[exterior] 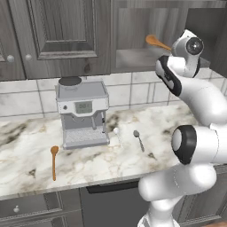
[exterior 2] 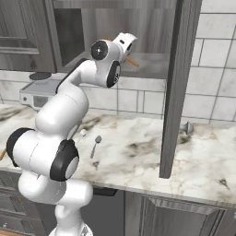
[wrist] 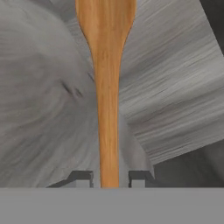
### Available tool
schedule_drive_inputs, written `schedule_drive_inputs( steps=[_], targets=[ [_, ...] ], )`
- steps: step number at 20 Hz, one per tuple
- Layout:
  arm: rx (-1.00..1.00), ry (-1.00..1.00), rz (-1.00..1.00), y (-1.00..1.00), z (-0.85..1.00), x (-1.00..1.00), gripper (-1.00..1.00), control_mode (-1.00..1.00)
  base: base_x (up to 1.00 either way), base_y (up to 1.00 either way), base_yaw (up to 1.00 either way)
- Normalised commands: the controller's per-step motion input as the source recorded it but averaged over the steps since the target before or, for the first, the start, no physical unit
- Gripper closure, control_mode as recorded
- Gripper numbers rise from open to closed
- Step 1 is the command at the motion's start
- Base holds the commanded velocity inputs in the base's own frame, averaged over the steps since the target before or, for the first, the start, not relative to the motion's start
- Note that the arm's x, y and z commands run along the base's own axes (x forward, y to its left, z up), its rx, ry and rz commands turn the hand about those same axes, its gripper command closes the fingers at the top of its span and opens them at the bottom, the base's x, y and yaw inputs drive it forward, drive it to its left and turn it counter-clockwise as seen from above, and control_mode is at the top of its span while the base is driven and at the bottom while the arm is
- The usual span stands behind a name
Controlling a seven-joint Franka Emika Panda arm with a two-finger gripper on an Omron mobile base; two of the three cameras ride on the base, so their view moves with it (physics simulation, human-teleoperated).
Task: Organize the utensils by type. Pick up the wooden spoons from the counter and place them in the open cabinet. Then pick up the metallic utensils from the counter and place them in the open drawer.
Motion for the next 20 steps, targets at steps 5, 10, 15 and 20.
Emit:
schedule_drive_inputs(
  steps=[5,10,15,20],
  targets=[
    [-0.01,0.00,0.03,0.00,0.00,0.44,1.00,-1.00,0.00,0.00,0.00],
    [0.00,0.00,0.05,0.00,0.00,0.40,1.00,-1.00,0.00,0.00,0.00],
    [0.00,0.00,0.01,0.00,0.00,0.33,-1.00,-1.00,0.00,0.00,0.00],
    [0.00,0.00,0.00,0.00,0.00,0.25,-1.00,-1.00,0.00,0.00,0.00]
  ],
)
